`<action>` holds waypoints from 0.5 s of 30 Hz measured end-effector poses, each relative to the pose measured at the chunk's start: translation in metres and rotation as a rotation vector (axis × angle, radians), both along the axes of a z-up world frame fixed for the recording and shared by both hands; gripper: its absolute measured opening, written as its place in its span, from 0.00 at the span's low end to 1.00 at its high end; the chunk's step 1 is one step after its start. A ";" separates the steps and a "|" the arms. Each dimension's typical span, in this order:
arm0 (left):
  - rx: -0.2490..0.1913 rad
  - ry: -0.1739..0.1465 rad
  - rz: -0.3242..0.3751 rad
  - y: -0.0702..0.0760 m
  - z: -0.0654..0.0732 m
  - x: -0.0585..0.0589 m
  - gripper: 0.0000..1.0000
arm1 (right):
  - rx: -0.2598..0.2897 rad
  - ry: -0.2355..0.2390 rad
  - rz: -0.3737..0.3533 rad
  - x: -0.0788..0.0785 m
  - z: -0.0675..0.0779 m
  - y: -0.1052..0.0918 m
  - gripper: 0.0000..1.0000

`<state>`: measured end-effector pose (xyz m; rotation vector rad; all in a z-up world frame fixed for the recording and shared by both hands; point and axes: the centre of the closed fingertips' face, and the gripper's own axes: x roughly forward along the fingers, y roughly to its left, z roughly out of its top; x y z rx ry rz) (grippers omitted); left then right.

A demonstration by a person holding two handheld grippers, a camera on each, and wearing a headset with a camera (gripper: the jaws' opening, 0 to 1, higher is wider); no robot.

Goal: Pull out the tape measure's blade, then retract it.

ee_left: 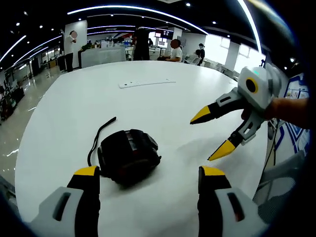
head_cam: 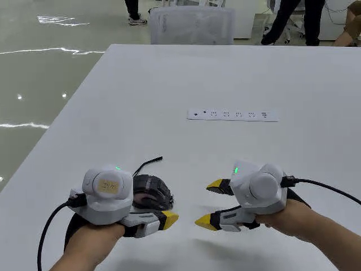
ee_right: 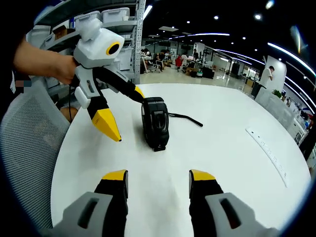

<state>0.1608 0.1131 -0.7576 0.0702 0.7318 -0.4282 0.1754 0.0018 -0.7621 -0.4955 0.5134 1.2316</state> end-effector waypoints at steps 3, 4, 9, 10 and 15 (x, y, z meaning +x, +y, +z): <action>-0.006 -0.007 -0.026 -0.002 0.003 -0.003 0.81 | 0.002 -0.007 -0.021 0.001 0.001 -0.006 0.53; -0.001 -0.011 -0.042 -0.001 0.004 -0.005 0.82 | 0.001 -0.006 -0.025 0.000 0.001 -0.009 0.55; -0.003 -0.020 -0.073 -0.008 0.007 -0.010 0.83 | 0.006 -0.011 -0.059 0.000 0.004 -0.022 0.57; -0.001 -0.022 -0.081 -0.009 0.007 -0.012 0.84 | 0.005 -0.013 -0.063 0.000 0.004 -0.024 0.57; 0.002 -0.021 -0.117 -0.009 0.007 -0.013 0.87 | 0.020 -0.005 -0.108 -0.003 0.007 -0.038 0.60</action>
